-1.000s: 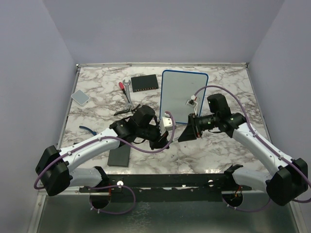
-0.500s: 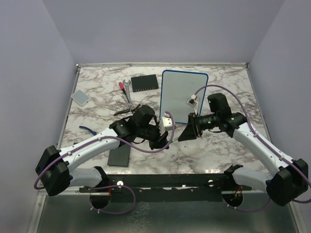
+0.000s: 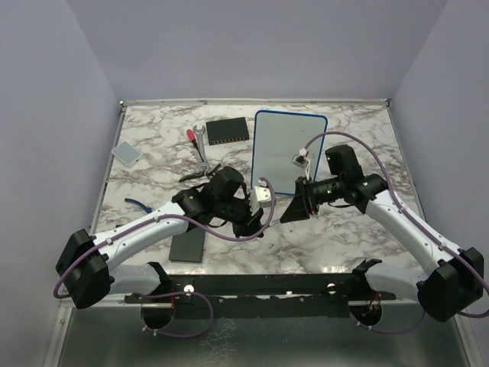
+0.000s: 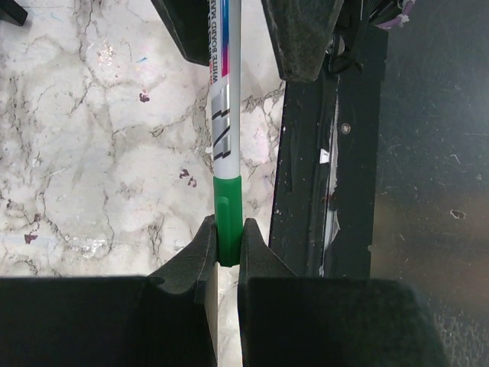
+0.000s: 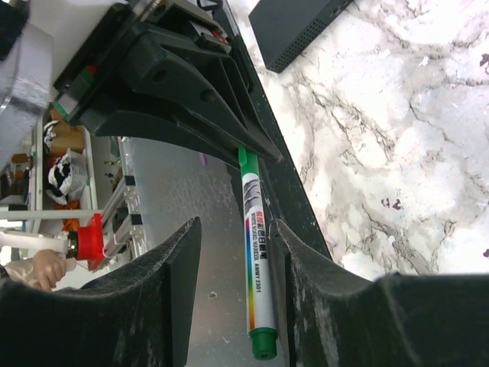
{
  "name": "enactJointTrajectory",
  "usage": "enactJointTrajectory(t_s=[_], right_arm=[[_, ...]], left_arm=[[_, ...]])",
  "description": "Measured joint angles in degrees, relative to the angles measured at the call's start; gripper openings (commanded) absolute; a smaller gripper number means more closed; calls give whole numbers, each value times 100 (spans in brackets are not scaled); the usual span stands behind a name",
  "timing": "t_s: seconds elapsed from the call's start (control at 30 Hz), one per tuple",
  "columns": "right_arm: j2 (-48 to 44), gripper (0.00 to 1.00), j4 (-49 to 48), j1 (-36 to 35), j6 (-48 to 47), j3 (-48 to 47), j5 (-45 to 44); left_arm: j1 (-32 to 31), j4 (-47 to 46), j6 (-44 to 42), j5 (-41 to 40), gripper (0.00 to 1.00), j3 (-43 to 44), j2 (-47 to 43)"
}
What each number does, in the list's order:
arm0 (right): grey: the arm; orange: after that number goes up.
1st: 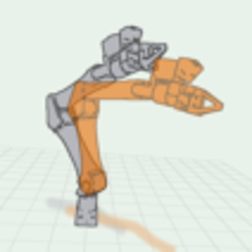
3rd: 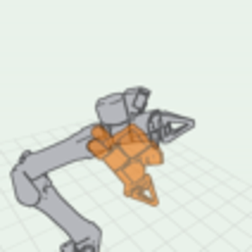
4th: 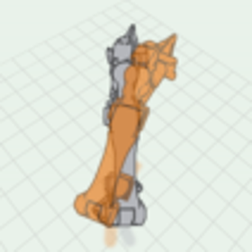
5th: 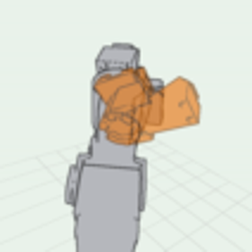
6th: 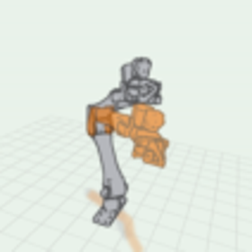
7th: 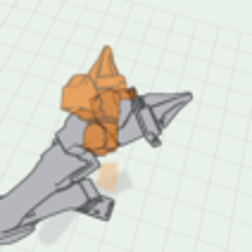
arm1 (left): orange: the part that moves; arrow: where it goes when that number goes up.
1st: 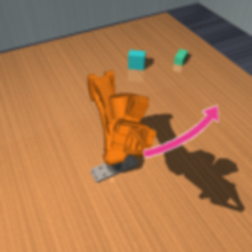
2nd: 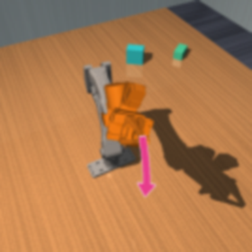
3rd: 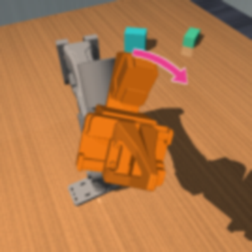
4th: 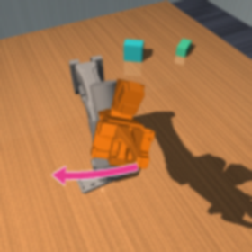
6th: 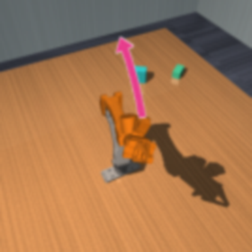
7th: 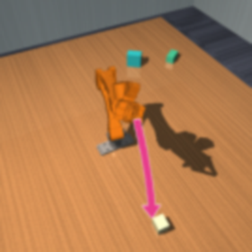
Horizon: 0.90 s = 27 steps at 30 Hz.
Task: Write a sentence on the whiteboard
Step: Open the whiteboard marker at the center of the board.
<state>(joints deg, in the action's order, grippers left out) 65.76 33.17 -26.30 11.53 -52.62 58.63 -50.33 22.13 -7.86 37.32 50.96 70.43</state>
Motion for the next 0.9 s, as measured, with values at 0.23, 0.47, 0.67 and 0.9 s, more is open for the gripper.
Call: enactJointTrajectory(t_s=[0.23, 0.47, 0.67, 0.9], right_arm=[[96, 38, 278, 0, -181, -4, 24], [98, 17, 295, 0, -212, -4, 22], [98, 0, 293, 0, -216, -4, -79], [92, 0, 229, 0, -177, -4, -20]], left_arm=[[0, 48, -13, 22, 0, 0, 2], [0, 61, -20, 87, 0, 0, 13], [2, 72, -37, 144, 46, 0, 13], [7, 17, -9, 61, 56, 4, 7]])
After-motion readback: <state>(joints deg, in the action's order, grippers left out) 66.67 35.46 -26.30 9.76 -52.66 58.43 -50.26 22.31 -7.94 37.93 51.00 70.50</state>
